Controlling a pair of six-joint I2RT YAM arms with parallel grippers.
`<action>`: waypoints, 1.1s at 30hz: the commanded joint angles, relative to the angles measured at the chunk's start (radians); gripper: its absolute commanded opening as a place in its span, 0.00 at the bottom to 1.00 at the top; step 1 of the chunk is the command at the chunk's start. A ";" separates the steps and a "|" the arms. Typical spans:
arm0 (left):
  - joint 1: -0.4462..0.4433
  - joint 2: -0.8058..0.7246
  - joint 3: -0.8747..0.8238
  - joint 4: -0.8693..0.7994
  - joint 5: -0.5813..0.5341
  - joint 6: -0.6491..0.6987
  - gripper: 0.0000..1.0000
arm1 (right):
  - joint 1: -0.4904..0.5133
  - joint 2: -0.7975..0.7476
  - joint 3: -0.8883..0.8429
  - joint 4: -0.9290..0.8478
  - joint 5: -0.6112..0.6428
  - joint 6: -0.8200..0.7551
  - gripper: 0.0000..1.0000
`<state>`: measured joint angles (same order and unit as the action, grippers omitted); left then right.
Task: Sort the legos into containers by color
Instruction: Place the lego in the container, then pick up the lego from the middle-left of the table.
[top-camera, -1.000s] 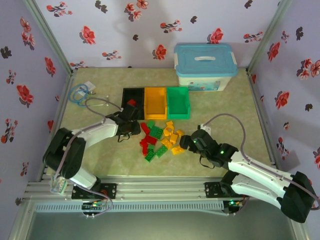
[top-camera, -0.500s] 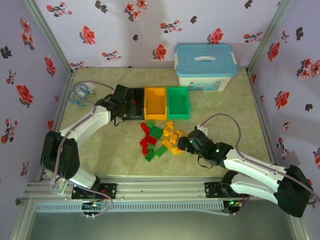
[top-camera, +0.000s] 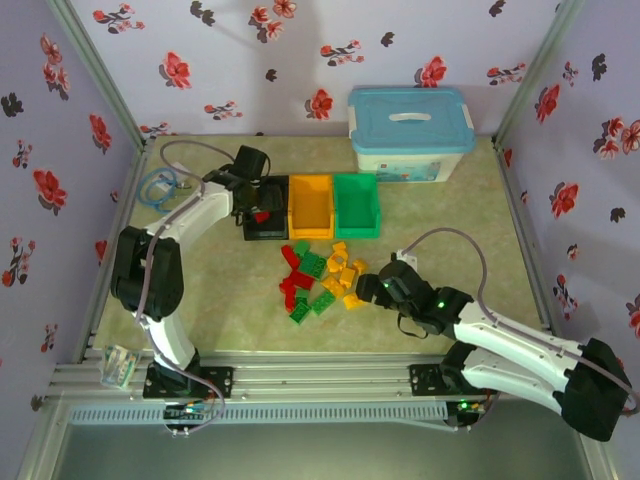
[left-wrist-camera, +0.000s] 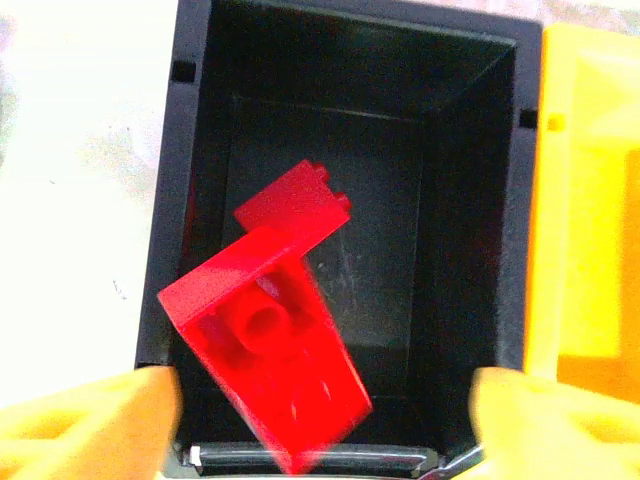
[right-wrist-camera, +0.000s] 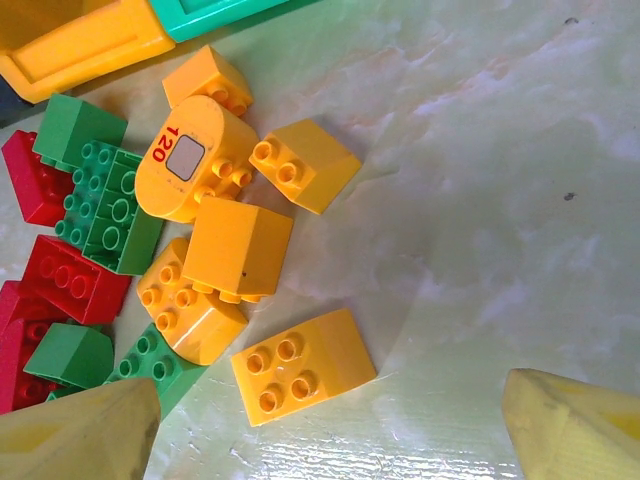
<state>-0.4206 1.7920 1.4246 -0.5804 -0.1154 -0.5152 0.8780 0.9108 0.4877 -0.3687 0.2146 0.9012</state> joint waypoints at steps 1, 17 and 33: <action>-0.002 -0.046 0.011 -0.045 -0.006 0.022 0.85 | 0.008 0.005 0.009 -0.003 -0.008 0.001 0.89; -0.174 -0.382 -0.301 -0.036 0.020 0.003 0.77 | 0.012 0.120 0.055 0.035 -0.044 -0.013 0.89; -0.406 -0.571 -0.622 0.029 0.047 -0.184 0.59 | 0.044 0.224 0.123 0.028 -0.060 -0.027 0.84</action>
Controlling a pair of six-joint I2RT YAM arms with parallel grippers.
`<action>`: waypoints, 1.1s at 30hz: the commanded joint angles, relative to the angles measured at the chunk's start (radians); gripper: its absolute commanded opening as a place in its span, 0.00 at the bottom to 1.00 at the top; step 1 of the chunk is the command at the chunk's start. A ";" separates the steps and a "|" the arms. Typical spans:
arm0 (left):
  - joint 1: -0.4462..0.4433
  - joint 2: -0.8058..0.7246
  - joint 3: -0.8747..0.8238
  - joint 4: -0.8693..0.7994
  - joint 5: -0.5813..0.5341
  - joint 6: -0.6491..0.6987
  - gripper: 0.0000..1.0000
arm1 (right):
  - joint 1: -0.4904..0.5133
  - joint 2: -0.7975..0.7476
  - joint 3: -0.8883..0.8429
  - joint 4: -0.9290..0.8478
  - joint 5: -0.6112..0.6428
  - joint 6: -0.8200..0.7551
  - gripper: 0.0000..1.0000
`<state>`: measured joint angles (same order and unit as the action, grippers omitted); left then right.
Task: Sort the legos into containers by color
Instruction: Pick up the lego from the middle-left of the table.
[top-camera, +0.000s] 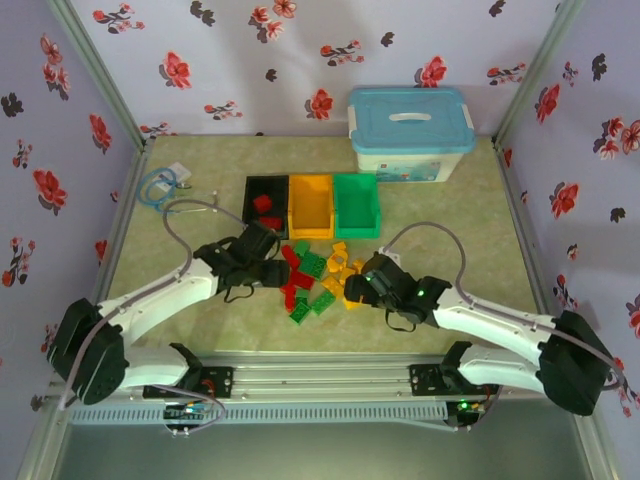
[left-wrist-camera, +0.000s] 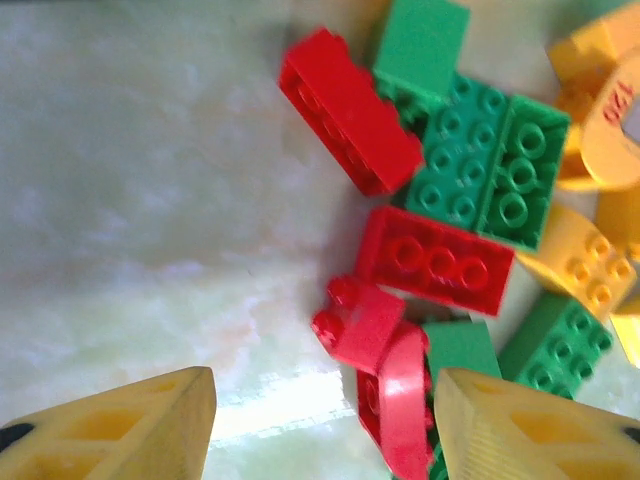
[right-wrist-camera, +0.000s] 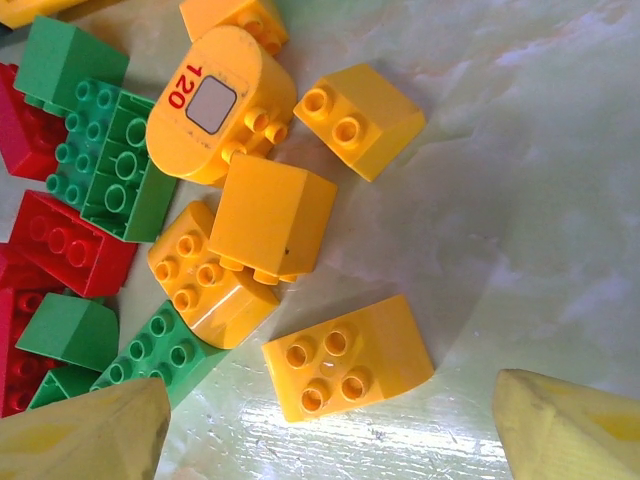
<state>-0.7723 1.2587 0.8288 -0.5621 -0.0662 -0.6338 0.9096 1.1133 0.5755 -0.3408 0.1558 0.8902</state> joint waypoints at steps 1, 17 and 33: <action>-0.090 -0.042 -0.028 -0.005 -0.013 -0.077 0.58 | 0.015 0.030 0.041 -0.001 0.001 -0.016 0.83; -0.376 0.124 -0.058 0.054 -0.054 -0.194 0.55 | 0.023 0.078 0.085 -0.006 0.012 -0.033 0.83; -0.378 0.326 0.027 0.050 -0.093 -0.144 0.56 | 0.023 -0.035 0.005 -0.010 0.050 -0.007 0.83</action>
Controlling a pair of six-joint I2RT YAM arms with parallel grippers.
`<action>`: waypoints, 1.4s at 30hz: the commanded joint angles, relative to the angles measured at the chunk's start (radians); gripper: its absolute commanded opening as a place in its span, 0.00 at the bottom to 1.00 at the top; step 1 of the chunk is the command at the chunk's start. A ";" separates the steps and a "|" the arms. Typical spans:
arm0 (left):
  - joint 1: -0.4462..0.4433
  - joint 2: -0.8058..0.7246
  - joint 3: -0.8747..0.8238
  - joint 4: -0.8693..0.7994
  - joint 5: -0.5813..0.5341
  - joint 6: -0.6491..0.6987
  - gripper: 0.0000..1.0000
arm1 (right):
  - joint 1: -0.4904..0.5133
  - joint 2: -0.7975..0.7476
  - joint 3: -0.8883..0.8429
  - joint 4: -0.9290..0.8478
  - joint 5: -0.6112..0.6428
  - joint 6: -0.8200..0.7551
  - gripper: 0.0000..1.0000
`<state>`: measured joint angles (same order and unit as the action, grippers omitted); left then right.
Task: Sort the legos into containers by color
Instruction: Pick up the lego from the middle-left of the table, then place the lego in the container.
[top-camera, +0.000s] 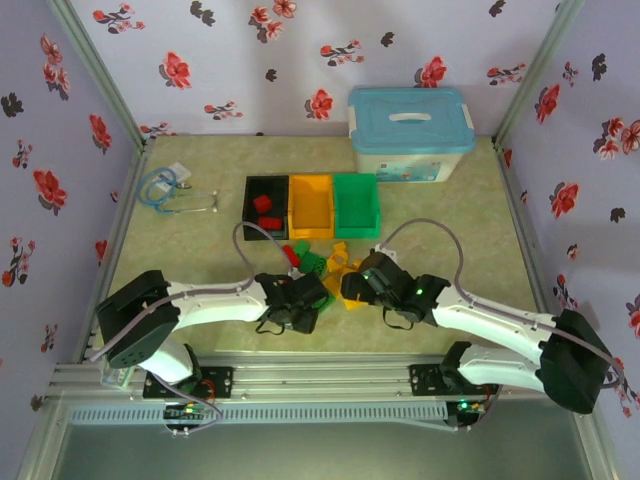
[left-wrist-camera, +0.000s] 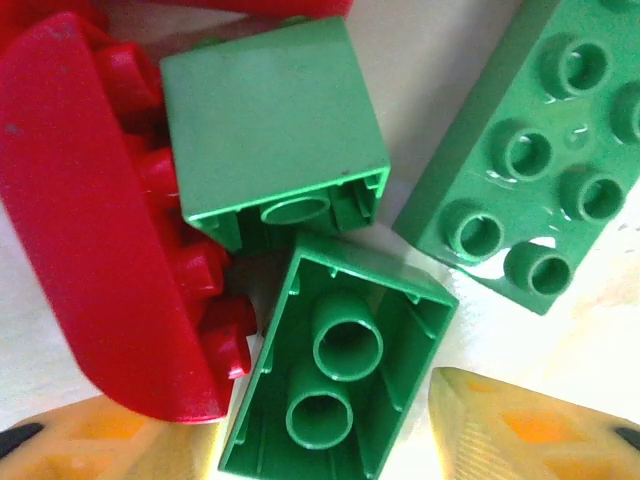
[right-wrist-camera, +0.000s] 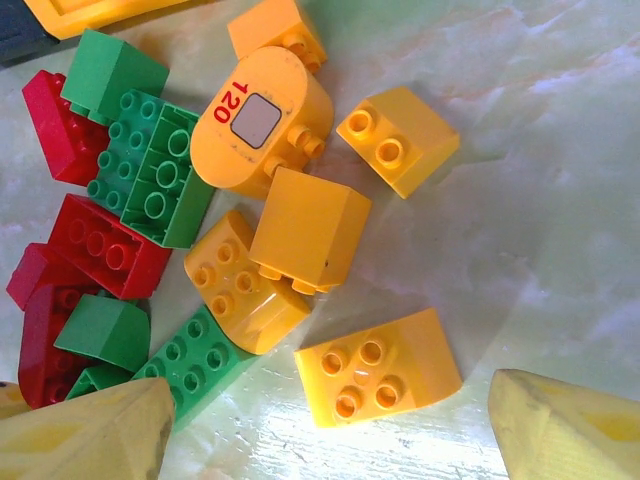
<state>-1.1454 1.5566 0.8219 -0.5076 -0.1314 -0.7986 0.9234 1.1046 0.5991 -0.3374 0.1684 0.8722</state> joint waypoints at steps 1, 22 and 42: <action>-0.005 0.038 0.041 -0.006 -0.028 0.021 0.54 | 0.008 -0.033 -0.023 -0.014 0.042 0.013 0.82; -0.010 -0.093 0.204 -0.212 -0.118 0.072 0.26 | 0.008 -0.089 -0.077 -0.004 0.080 0.025 0.83; 0.416 0.212 0.689 -0.135 0.081 0.298 0.24 | 0.008 -0.180 -0.069 -0.080 0.072 0.027 0.82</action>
<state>-0.7536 1.7084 1.4464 -0.6380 -0.0998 -0.5468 0.9234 0.9550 0.5346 -0.3759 0.2138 0.8833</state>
